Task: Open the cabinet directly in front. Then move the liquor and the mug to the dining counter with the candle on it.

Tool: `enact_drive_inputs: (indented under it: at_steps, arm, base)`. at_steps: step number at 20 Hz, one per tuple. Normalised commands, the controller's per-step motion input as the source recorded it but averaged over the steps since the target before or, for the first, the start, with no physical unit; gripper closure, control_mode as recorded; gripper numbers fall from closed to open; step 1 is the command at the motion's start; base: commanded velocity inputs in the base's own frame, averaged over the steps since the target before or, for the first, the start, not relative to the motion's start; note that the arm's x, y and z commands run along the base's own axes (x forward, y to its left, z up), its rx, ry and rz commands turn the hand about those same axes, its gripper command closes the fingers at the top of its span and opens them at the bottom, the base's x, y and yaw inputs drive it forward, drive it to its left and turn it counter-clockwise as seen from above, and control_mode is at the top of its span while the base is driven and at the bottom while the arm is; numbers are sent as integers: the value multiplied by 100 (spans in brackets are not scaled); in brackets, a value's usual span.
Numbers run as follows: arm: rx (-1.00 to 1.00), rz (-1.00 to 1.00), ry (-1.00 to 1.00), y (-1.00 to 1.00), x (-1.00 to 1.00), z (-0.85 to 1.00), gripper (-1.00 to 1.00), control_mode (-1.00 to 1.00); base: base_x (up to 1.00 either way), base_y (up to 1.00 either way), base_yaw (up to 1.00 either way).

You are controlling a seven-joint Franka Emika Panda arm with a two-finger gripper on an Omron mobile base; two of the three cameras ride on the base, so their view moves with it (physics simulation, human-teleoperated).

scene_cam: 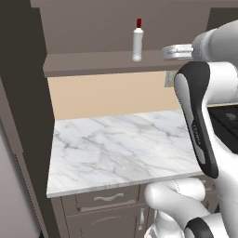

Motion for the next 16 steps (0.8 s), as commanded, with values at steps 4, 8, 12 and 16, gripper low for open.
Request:
enact_drive_inputs:
  at_steps: [4,8,12,16]
  arm:
    - [0,3,2,4,50,0,-100,-100]
    - [0,3,0,1,45,-1,-100,-100]
    - [0,2,0,0,33,-8,-100,-100]
    - [0,0,-6,0,22,-15,-100,-100]
  base:
    - [0,0,0]
    - [0,0,0]
    - [0,0,0]
    - [0,0,0]
